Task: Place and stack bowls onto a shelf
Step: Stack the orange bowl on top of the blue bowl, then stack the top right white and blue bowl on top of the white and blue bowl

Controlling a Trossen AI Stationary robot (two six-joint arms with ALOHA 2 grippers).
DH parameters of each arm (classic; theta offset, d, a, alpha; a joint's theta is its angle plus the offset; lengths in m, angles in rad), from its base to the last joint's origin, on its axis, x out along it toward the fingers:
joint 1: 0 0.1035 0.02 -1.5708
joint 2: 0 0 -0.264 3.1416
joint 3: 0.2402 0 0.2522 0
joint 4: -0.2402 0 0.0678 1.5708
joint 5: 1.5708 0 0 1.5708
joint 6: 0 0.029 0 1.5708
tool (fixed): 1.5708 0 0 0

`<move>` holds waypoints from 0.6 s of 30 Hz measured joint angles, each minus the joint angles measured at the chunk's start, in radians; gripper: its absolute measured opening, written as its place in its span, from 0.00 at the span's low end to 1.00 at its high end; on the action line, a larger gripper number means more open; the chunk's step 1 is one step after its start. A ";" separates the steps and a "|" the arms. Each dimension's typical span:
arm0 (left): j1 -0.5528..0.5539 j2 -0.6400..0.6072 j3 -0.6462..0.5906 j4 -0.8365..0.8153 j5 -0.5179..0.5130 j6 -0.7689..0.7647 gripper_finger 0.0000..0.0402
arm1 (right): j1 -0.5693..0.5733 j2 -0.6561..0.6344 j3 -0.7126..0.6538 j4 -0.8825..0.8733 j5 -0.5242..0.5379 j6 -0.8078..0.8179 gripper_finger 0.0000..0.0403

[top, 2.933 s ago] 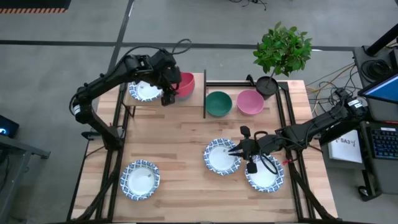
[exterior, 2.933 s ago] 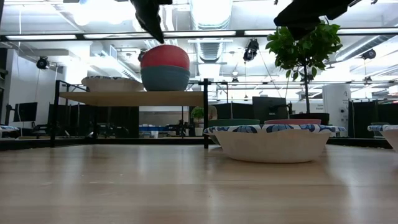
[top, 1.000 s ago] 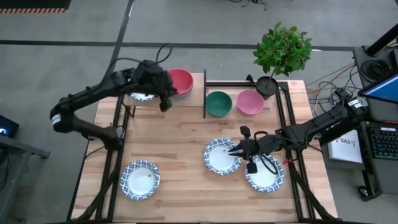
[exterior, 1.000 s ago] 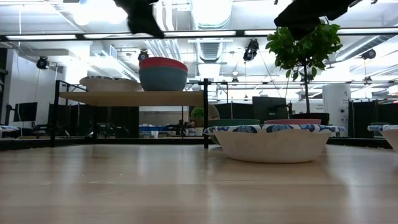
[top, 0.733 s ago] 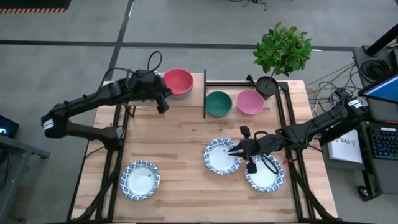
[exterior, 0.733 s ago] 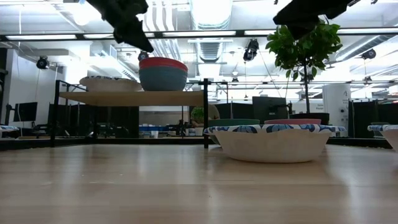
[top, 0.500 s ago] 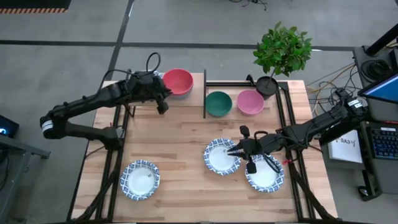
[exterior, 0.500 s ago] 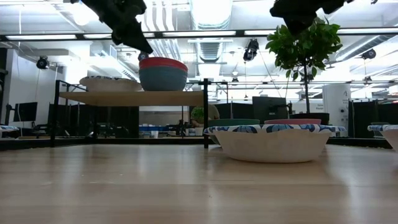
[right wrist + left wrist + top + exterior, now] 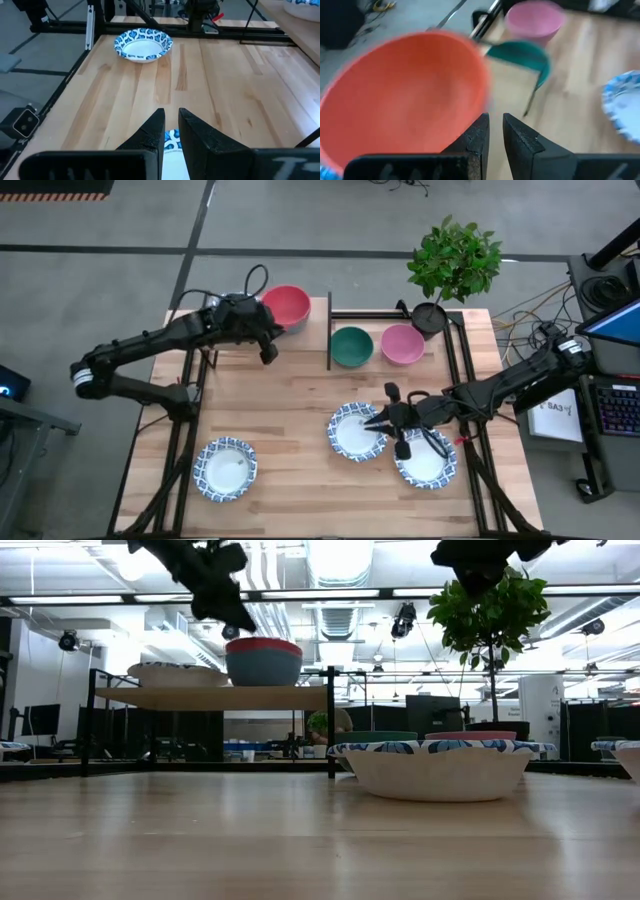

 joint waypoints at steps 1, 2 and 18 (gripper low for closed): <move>-0.003 -0.008 0.011 -0.002 0.017 -0.006 0.09 | 0.000 0.007 0.000 0.002 0.000 -0.003 0.11; -0.005 -0.016 0.022 -0.006 0.035 -0.009 0.09 | 0.000 0.021 0.000 0.016 0.000 -0.004 0.11; -0.269 -0.252 -0.131 0.119 0.144 -0.100 0.09 | -0.014 0.170 0.000 0.121 0.192 0.246 0.11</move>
